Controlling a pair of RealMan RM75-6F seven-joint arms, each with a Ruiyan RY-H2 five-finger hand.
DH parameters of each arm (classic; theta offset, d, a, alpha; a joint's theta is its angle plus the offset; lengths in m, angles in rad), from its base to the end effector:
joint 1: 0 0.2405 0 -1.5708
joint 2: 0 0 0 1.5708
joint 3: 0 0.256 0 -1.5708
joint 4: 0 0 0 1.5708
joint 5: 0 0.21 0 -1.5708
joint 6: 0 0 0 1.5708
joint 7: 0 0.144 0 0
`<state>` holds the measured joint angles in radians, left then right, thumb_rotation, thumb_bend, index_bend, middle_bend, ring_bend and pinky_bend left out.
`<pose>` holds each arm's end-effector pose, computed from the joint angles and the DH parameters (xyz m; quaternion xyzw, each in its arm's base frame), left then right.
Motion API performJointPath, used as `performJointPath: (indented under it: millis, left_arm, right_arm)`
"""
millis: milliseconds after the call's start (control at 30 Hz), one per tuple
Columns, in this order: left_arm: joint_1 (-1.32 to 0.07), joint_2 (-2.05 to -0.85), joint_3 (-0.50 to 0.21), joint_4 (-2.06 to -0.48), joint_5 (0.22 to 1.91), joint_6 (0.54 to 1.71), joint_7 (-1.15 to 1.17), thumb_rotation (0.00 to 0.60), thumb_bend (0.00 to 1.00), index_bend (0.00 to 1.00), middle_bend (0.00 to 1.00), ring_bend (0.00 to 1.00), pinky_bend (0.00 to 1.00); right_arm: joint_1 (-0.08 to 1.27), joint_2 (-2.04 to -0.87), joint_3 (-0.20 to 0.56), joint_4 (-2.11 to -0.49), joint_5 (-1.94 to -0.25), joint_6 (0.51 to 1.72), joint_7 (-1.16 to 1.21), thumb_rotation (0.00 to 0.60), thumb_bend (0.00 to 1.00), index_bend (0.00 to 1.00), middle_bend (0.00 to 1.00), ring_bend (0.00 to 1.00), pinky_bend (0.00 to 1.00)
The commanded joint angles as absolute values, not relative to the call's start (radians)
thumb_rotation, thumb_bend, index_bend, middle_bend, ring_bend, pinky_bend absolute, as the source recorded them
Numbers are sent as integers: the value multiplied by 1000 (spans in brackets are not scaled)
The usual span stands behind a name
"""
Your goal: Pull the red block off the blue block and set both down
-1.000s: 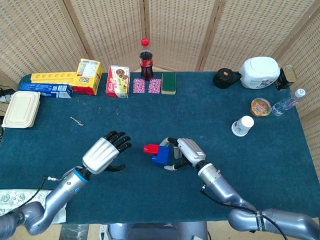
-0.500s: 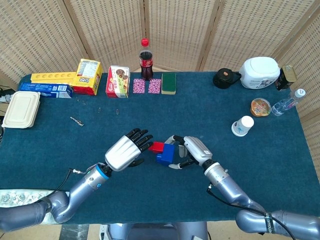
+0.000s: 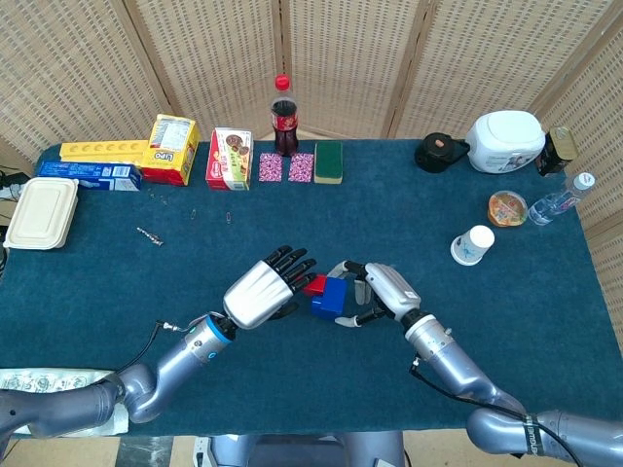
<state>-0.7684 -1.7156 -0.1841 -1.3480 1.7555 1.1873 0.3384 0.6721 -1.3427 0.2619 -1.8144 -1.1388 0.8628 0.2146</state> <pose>-0.0592 0.3036 -0.0333 -0.7738 -0.0919 -0.5291 0.3359 -0.1119 -0.3128 0.0293 0.6131 -0.5941 0.4737 0.2163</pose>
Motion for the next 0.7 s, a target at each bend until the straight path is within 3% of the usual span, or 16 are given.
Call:
performJointPath:
  millis: [33, 367, 700]
  left_arm:
    - [-780, -1732, -187, -1332, 1757, 1198, 332, 541, 263, 355, 309, 233, 286]
    - [-828, -1773, -189, -1271, 1777, 1209, 383, 592, 274, 355, 308, 233, 287]
    - [-856, -1828, -189, -1193, 1774, 1246, 379, 600, 282, 355, 308, 233, 286]
  right_arm:
    - [671, -1338, 261, -1817, -1140, 863, 218, 600, 212, 451, 514, 669, 611]
    - [667, -1313, 260, -1834, -1142, 857, 245, 600, 212, 458, 517, 678, 620]
    - [663, -1295, 257, -1842, -1147, 855, 266, 599, 212, 467, 526, 689, 629]
